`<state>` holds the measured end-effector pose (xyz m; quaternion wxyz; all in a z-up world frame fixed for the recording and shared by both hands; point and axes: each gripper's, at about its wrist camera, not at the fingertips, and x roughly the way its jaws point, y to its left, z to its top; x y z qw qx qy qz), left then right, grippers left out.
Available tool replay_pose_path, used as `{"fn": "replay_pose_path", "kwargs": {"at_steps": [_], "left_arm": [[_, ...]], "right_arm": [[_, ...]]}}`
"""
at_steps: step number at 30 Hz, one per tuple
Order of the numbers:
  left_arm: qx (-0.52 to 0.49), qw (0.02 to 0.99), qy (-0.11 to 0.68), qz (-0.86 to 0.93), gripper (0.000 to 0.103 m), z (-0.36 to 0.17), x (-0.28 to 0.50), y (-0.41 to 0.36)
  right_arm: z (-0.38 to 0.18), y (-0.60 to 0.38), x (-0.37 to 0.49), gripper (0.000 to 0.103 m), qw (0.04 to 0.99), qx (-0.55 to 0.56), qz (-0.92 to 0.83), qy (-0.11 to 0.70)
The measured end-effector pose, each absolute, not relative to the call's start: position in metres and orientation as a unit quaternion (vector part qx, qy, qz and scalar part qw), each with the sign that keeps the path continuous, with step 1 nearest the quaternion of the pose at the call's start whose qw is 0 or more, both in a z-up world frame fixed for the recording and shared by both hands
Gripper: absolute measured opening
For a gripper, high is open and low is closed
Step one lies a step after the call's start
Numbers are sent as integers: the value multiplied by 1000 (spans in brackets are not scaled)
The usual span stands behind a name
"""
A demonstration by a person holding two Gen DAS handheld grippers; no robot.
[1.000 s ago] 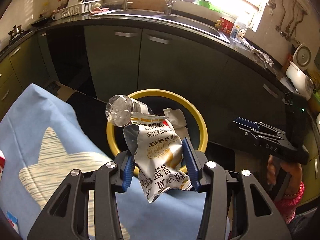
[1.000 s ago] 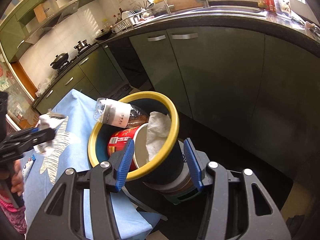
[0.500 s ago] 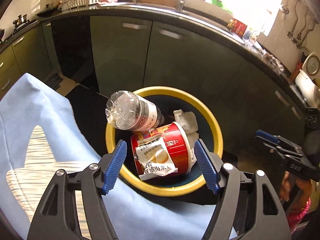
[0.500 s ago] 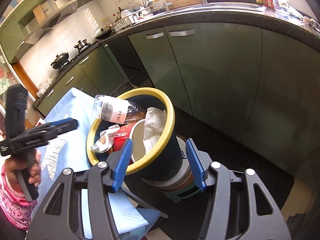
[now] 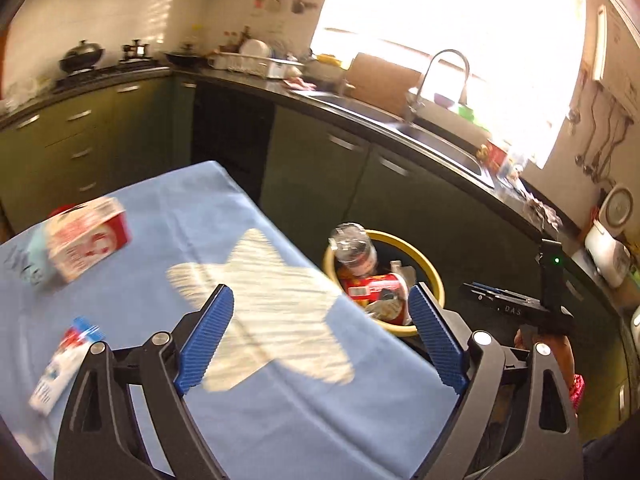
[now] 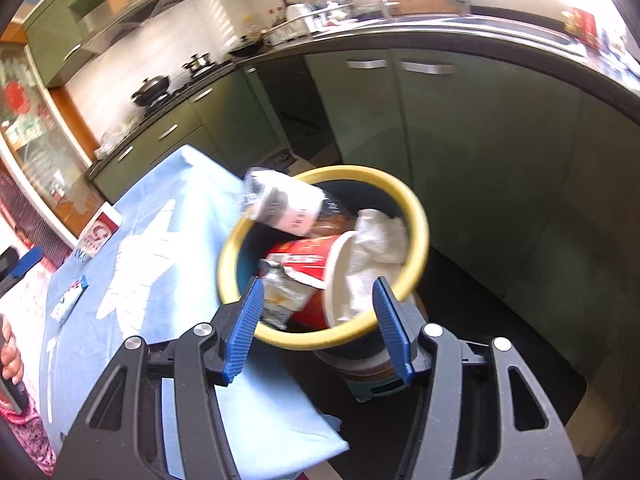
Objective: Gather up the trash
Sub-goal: 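Grasp the red-and-white milk carton with the right gripper and lift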
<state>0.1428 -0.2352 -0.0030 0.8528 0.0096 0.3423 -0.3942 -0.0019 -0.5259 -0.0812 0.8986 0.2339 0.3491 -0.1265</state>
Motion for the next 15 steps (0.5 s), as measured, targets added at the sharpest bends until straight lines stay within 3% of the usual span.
{"fn": "replay_pose_path", "kwargs": {"at_steps": [15], "left_arm": [[29,935,284,-212,97,-17,135,-43]], "right_arm": [[-26,-370,134,59,923,81,51,373]]}}
